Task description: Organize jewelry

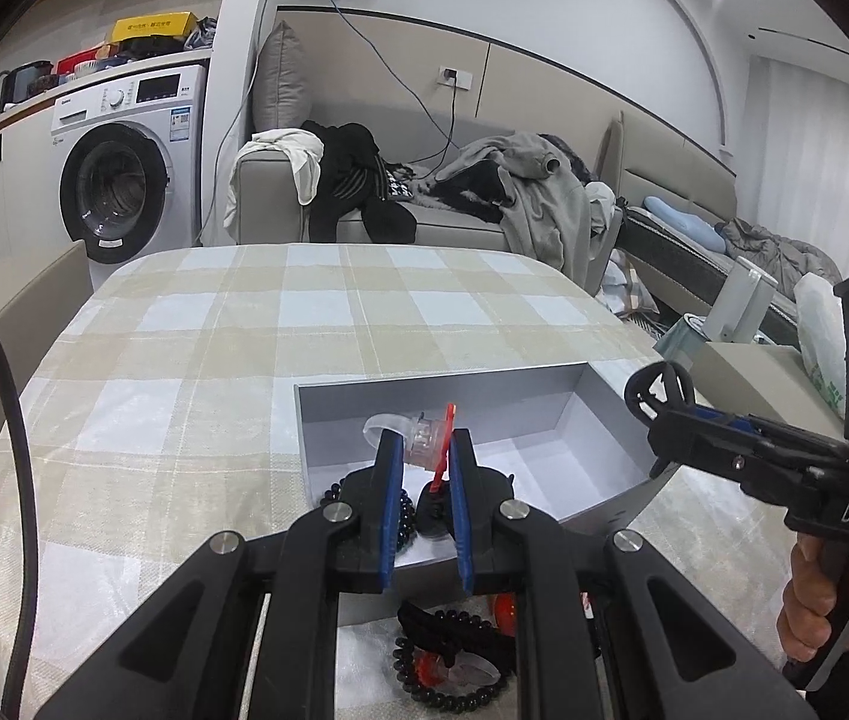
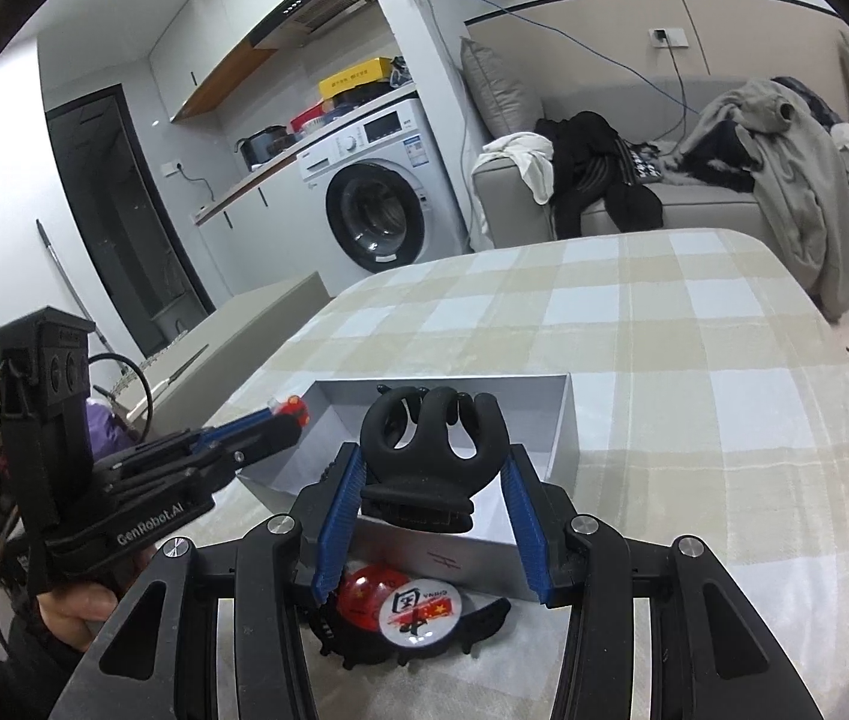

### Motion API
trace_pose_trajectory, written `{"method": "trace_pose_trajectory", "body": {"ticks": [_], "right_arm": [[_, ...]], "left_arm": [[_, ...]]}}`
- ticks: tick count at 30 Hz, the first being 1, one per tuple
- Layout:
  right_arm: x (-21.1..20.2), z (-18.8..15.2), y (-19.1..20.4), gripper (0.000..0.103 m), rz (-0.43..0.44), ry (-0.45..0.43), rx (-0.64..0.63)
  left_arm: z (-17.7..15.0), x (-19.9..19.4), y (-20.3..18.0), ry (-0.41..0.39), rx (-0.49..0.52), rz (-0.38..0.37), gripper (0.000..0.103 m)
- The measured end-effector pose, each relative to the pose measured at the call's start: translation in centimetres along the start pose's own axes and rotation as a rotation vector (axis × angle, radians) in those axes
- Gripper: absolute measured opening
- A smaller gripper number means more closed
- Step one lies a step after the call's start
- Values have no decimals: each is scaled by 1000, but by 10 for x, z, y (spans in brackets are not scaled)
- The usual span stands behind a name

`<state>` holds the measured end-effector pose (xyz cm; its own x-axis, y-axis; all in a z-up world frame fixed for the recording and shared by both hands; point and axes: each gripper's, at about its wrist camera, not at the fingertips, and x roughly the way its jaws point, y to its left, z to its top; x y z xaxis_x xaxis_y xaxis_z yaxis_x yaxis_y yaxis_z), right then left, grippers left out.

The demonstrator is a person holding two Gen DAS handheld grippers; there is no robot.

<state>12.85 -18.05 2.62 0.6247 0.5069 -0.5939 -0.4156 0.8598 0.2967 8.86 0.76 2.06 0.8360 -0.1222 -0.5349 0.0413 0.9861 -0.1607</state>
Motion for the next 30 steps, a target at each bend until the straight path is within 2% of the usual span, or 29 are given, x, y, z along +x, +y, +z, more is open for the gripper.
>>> {"method": "trace_pose_trajectory", "body": {"ticks": [16, 19, 20, 21, 22, 23, 24, 26, 30], "right_arm": [[10, -5, 2, 49, -19, 33, -3], [4, -4, 5, 57, -15, 17, -13], [2, -4, 6, 57, -18, 7, -17], [-1, -4, 7, 58, -27, 0, -21], [-3, -3, 7, 61, -32, -4, -25], [-5, -3, 8, 67, -36, -7, -27], [-9, -4, 8, 70, -40, -11, -26], [-12, -4, 8, 84, -39, 3, -24], [-20, -8, 11, 98, -54, 28, -57]], "left_arm": [[-1, 2, 2, 25, -13, 4, 11], [0, -1, 2, 18, -8, -13, 13], [0, -2, 1, 17, -5, -15, 21], [0, -3, 0, 15, -3, -14, 38], [0, -4, -1, 12, -4, -11, 48], [0, -7, -2, 3, -7, -6, 63], [-1, -10, -3, -10, -10, -6, 69], [-1, -16, -5, -23, -2, -17, 74], [-4, -28, -10, -33, 19, -9, 94]]}}
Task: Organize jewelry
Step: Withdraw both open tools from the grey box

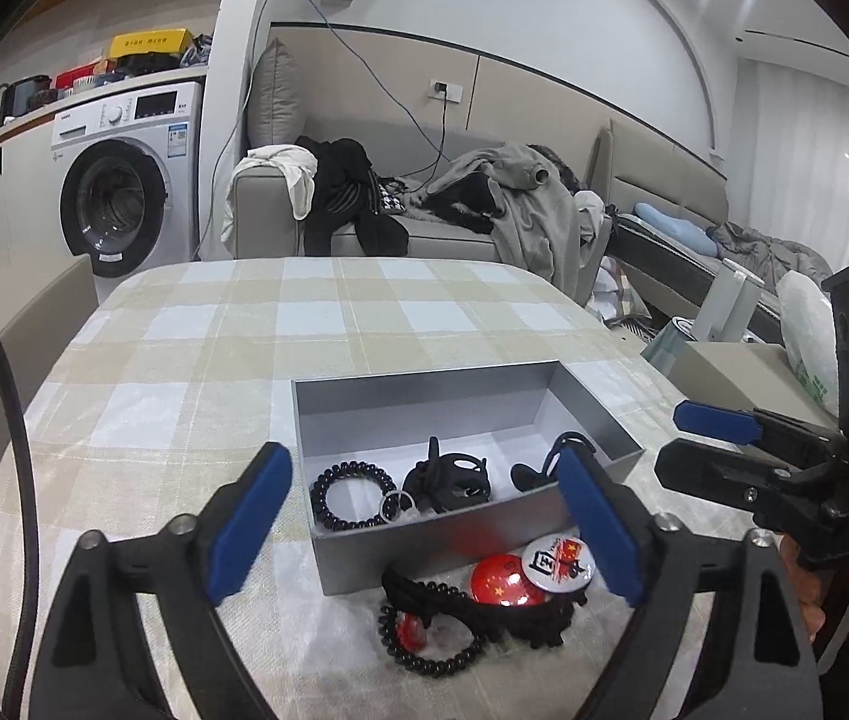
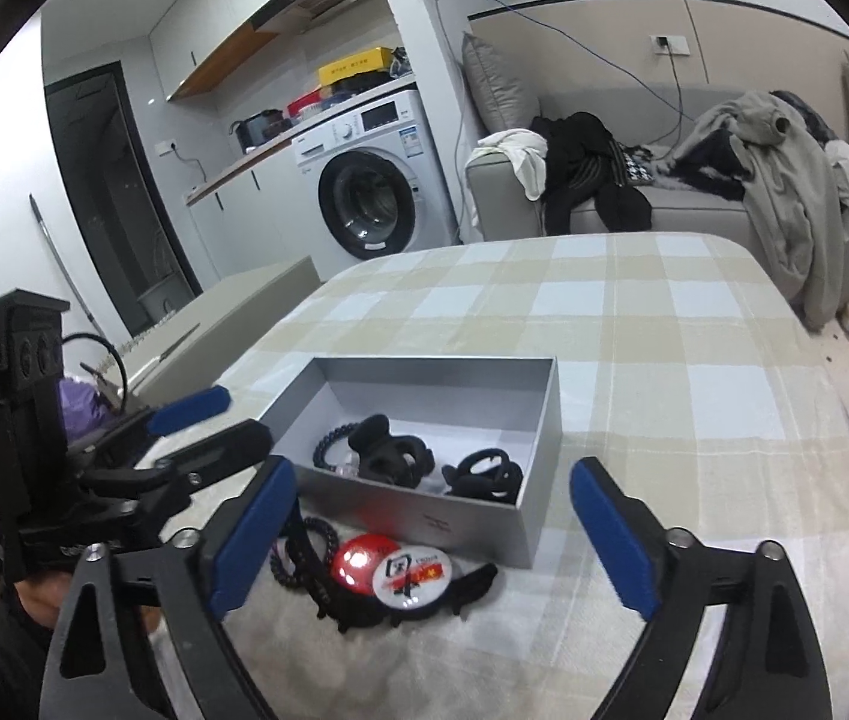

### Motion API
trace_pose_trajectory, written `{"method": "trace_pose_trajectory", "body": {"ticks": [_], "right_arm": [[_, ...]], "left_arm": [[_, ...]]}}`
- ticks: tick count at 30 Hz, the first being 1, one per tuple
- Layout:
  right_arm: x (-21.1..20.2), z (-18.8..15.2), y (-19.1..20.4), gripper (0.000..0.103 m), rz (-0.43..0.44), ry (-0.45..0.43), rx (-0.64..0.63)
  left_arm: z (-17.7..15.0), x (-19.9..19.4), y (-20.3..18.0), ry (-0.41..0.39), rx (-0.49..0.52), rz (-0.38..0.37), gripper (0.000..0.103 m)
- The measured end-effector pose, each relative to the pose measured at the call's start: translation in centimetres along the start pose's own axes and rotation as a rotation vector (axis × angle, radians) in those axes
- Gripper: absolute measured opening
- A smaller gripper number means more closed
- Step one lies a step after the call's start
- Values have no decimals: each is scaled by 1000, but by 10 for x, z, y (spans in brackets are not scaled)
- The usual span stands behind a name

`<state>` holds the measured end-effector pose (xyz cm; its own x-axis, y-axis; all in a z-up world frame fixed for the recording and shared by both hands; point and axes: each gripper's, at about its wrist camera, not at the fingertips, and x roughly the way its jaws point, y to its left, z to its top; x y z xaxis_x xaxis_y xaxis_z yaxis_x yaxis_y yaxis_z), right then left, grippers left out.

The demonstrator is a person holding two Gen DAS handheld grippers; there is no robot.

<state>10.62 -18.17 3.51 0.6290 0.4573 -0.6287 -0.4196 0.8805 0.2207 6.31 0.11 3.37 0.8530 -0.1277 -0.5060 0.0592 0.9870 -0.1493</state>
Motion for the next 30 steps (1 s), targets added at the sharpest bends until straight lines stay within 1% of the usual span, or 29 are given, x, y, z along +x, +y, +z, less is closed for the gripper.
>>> {"method": "trace_pose_trajectory", "body": {"ticks": [1, 2, 5, 8, 10, 15, 21, 30], "right_arm": [[-3, -2, 1, 103, -7, 4, -12], [-5, -4, 1, 103, -8, 7, -17], [-7, -12, 1, 103, -18, 34, -40], [-3, -17, 1, 103, -50, 64, -71], [1, -19, 0, 103, -58, 82, -78], [26, -29, -6, 103, -129, 196, -89], [36, -38, -12, 103, -150, 240, -83], [48, -49, -9, 103, -153, 297, -101]], "left_arm": [[-1, -2, -1, 1, 6, 2, 98], [-2, -4, -2, 5, 11, 2, 102], [-10, -8, -2, 28, 34, -19, 102], [-17, -8, -3, 52, 54, 8, 102], [-23, -6, -3, 73, 63, 9, 102], [-33, 5, 2, 125, 63, 36, 102], [-44, 12, 1, 173, 77, 72, 102], [-47, 11, 8, 189, 47, 59, 102]]}}
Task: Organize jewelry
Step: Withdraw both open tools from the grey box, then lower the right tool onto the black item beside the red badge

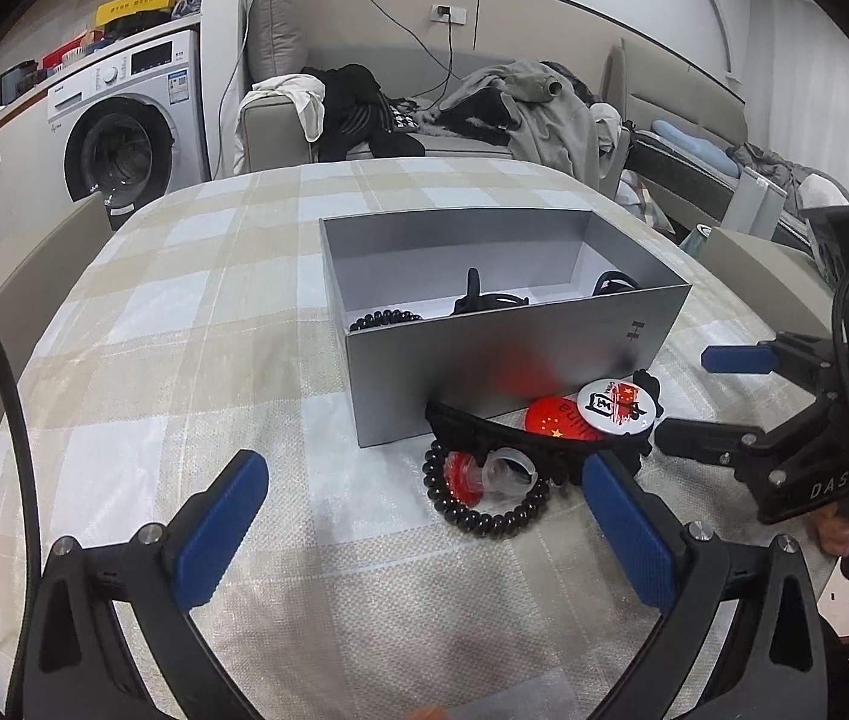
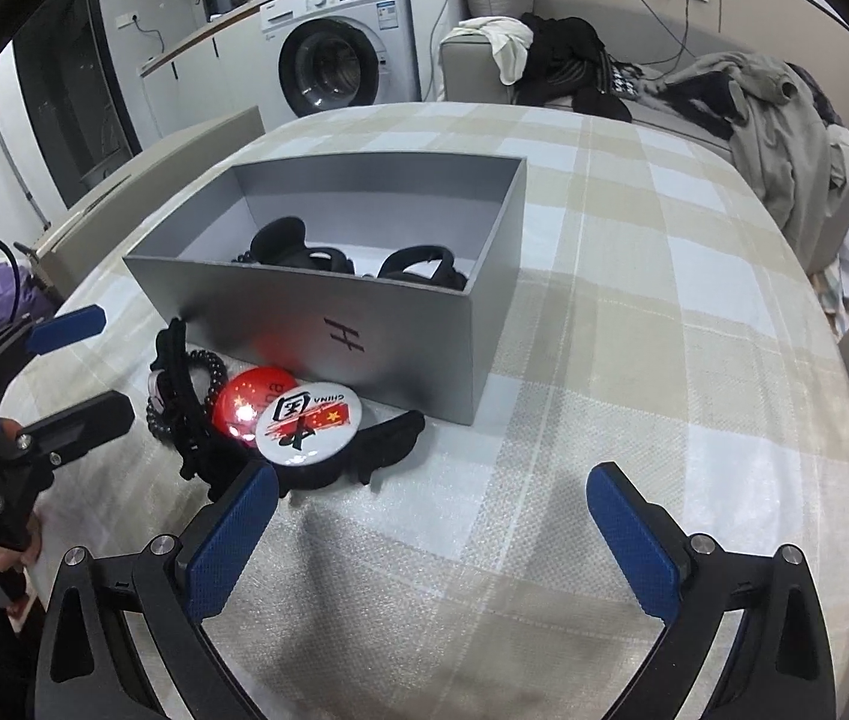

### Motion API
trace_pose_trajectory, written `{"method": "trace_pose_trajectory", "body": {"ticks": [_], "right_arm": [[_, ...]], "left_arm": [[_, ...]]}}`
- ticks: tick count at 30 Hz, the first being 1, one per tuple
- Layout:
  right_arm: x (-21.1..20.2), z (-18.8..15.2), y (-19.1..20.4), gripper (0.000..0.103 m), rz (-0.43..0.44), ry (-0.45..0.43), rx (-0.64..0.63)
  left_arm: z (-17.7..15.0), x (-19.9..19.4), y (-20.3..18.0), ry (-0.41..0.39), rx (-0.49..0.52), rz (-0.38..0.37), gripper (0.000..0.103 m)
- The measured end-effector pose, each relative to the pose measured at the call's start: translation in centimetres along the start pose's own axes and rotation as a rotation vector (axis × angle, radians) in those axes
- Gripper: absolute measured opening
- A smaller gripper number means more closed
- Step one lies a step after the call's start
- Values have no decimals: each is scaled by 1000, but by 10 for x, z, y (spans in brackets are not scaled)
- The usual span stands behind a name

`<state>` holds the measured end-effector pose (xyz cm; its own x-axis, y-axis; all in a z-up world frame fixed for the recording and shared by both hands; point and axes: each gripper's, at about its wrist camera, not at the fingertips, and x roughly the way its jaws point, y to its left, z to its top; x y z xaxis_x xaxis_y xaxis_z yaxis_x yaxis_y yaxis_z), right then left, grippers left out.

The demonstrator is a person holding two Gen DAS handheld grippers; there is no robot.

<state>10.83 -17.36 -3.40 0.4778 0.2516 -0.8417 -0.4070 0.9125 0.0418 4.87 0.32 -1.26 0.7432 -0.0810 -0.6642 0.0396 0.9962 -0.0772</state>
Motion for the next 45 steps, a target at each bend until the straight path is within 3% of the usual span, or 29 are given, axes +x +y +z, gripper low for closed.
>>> {"method": "trace_pose_trajectory", "body": {"ticks": [14, 29, 45], "right_arm": [[12, -4, 22, 103, -50, 41, -92], [-2, 6, 19, 98, -10, -38, -77], [4, 9, 15, 96, -89, -9, -44]], "left_arm": [[0, 1, 0, 8, -5, -5, 102], [0, 4, 3, 13, -20, -14, 102], [0, 5, 3, 15, -23, -13, 102]]}}
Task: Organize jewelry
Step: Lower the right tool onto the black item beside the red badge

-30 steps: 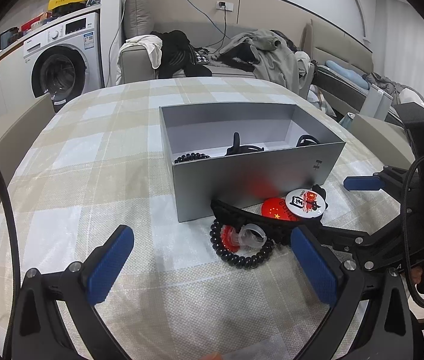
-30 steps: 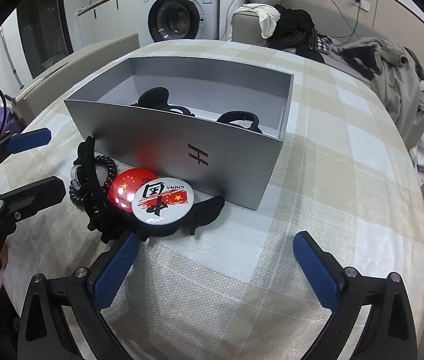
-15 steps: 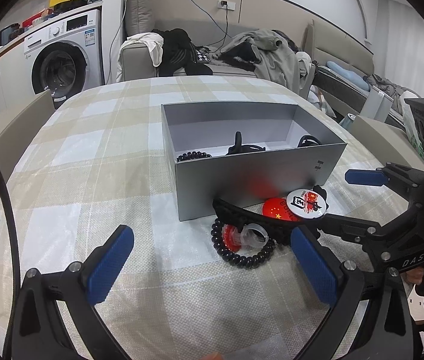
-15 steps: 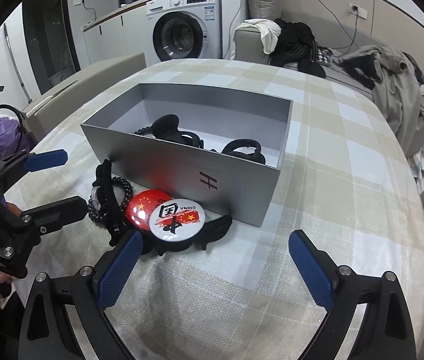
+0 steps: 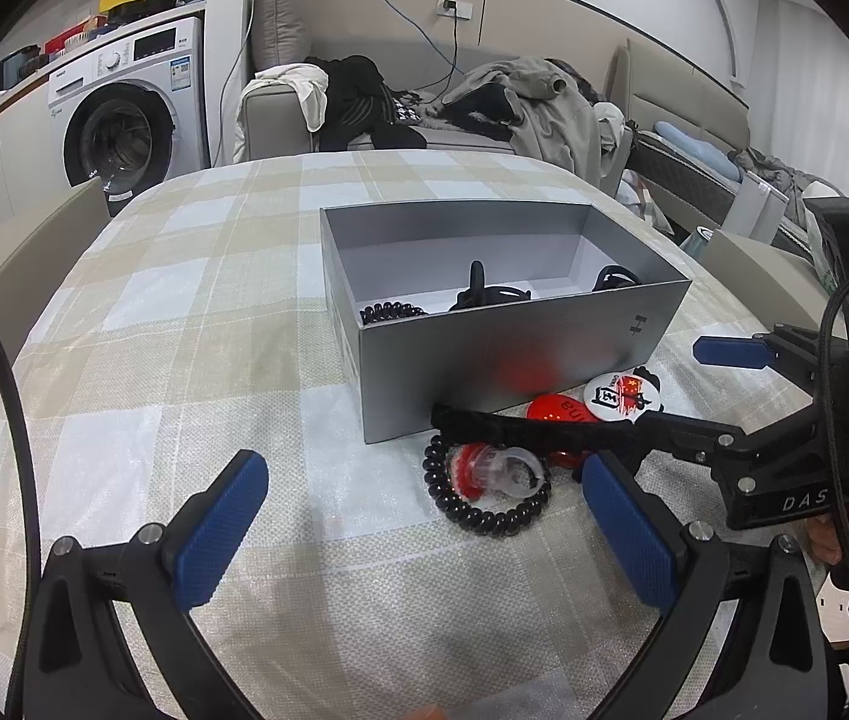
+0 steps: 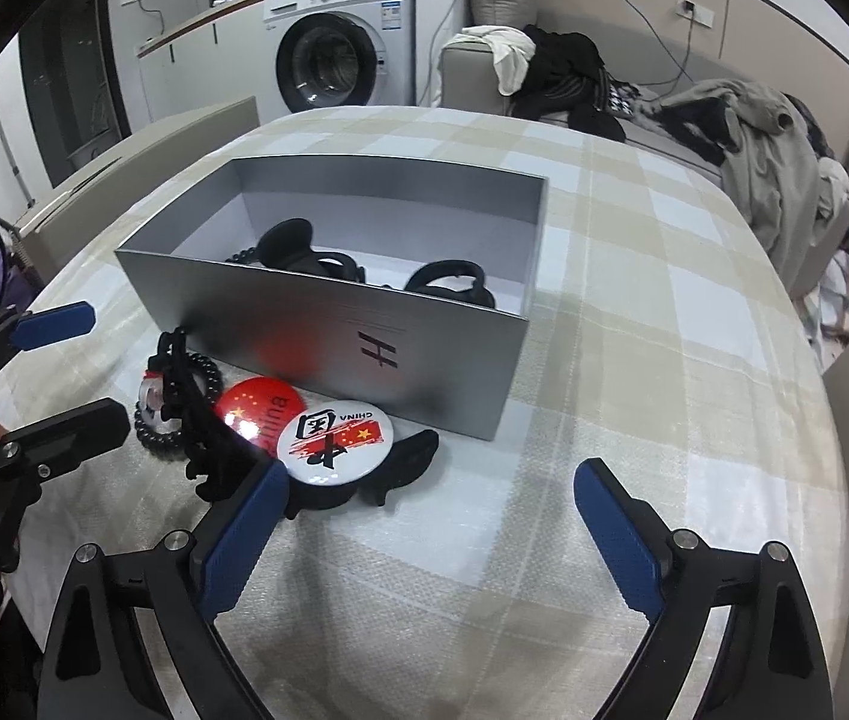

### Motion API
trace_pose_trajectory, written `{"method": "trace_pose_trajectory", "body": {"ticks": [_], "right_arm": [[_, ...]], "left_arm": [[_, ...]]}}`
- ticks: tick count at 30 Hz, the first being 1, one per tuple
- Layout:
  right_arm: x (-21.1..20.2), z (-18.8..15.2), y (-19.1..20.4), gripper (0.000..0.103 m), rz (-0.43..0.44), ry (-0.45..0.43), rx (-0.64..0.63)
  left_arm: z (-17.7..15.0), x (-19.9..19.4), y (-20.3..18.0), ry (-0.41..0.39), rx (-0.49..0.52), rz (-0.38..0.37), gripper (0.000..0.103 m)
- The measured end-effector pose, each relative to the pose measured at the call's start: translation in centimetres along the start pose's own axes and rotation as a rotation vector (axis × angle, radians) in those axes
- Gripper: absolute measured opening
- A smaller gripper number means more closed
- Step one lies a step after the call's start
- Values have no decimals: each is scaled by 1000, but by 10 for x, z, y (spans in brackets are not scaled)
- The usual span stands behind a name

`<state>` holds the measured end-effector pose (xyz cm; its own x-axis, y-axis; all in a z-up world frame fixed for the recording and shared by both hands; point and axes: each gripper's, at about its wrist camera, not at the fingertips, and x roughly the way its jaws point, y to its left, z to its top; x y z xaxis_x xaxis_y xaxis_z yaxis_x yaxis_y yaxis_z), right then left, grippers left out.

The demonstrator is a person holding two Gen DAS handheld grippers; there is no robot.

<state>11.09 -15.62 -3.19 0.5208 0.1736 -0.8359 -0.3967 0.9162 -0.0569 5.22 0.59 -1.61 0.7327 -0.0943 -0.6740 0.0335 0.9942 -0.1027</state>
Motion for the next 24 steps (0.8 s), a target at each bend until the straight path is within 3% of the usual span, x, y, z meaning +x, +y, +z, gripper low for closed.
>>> {"method": "trace_pose_trajectory", "body": {"ticks": [10, 17, 20, 24], "right_arm": [[-3, 0, -10, 96, -26, 29, 5], [-17, 1, -4, 94, 14, -38, -6], [-24, 1, 3, 81, 77, -72, -23], [-25, 0, 17, 73, 120, -74, -69]], "left_arm": [[0, 1, 0, 3, 3, 2, 102], [0, 0, 0, 5, 1, 0, 102], [-1, 0, 0, 5, -4, -2, 102], [0, 1, 0, 8, -1, 1, 102]]}}
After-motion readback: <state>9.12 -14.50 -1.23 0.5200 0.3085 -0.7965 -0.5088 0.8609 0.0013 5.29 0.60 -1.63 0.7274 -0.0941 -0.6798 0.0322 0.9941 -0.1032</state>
